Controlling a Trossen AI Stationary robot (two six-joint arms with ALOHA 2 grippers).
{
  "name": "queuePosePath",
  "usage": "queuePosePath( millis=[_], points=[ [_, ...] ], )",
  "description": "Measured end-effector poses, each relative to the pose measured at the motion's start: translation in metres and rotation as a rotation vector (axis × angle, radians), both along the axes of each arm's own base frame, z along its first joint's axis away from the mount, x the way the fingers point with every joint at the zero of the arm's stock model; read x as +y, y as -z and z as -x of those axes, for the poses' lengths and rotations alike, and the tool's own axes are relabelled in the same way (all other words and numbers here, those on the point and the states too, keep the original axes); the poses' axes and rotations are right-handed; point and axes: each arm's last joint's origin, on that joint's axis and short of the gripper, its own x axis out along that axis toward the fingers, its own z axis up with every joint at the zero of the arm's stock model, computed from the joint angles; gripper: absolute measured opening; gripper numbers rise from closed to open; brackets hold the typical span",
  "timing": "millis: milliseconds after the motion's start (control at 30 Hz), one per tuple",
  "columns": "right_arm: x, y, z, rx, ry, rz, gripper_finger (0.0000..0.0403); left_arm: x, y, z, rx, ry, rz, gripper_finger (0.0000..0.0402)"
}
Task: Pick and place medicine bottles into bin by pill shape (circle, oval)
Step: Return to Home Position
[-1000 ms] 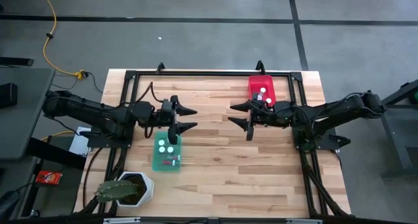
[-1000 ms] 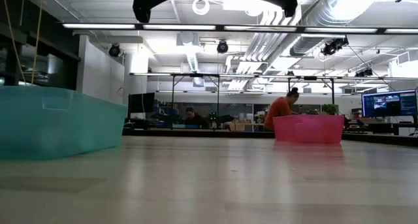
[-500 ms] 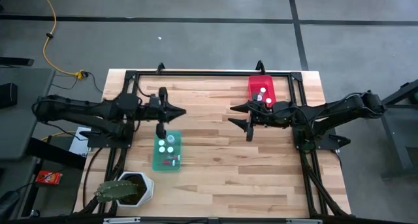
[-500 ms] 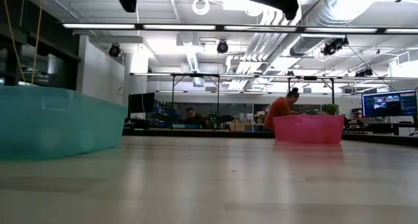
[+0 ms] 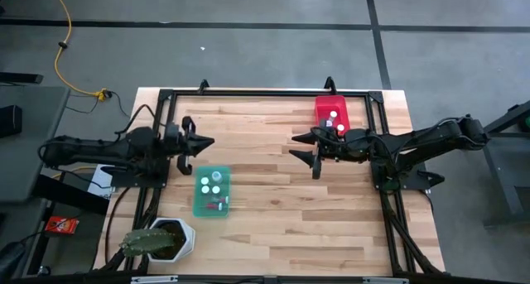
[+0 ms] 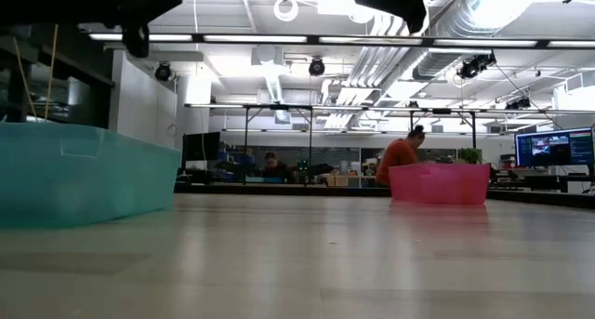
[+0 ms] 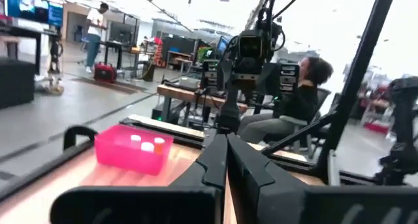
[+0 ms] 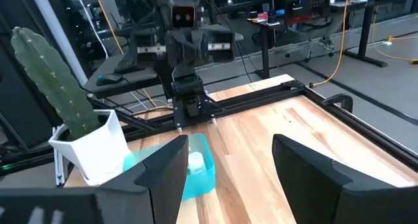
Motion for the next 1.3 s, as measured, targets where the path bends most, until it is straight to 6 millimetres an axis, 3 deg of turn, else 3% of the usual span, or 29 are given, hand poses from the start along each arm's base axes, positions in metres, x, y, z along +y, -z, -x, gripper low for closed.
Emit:
queuePosePath(
  millis=[267,667,933,1300],
  points=[
    [0.000,0.000,0.000,-0.007,0.005,-0.046,0.0216,-0.009,0.030,0.021,-0.072,-0.007,0.072,0.0000],
    [0.000,0.000,0.000,-0.020,0.021,-0.116,0.0216,-0.016,0.045,0.039,0.003,0.025,0.062,0.0000],
    [0.000,0.000,0.000,-0.022,0.022,-0.129,0.0216,-0.017,0.070,0.032,0.063,0.046,0.069,0.0000],
    [0.000,0.001,0.000,-0.023,0.029,-0.180,0.0216,-0.016,0.070,0.032,0.087,0.046,0.035,0.0000]
  ],
)
